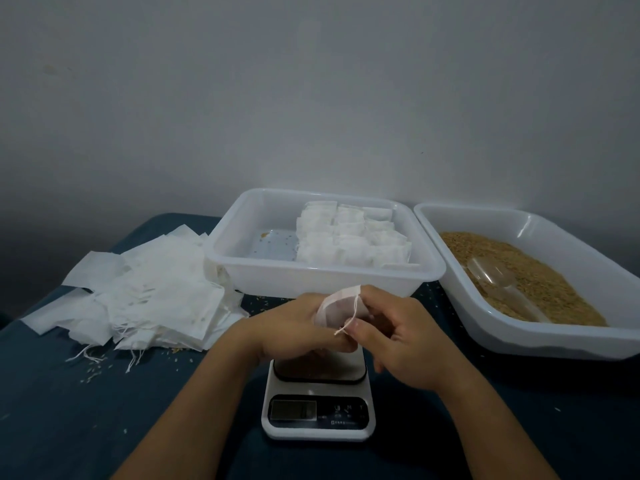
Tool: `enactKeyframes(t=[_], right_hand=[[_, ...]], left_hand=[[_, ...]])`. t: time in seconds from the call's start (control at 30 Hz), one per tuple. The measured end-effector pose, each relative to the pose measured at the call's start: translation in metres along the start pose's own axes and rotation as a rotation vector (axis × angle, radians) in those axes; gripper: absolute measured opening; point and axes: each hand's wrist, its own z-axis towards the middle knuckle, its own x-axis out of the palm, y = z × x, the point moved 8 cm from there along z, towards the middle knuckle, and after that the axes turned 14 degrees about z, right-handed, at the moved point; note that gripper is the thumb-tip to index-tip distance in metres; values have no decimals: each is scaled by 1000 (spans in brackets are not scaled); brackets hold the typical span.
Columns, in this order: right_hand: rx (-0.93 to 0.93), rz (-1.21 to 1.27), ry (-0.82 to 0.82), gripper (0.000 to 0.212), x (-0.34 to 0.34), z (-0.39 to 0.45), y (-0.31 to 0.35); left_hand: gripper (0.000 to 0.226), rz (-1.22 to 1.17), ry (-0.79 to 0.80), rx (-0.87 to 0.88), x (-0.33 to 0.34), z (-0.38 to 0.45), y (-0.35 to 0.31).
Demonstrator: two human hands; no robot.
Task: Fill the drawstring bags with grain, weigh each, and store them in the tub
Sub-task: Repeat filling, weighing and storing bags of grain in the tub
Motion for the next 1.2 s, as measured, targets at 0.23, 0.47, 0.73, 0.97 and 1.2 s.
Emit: enactKeyframes(t=[0.23,0.47,0.73,0.97,1.2], right_hand=[[-44,-104,8,17,-1,-1,5],[-101,-247,32,27,2,0,12],[-114,-244,65,34,5,1,13],[-209,-310,72,33,6,5,39],[-114,-311,136,37,-2,2,39]], left_hand=[[23,-75,-7,-27,-2,-1,8],[10,-73,24,-8,4,1,8],[20,29,12,46,5,5,0],[34,74,-15,21,5,6,5],[17,-40,-18,36,6,5,-1]])
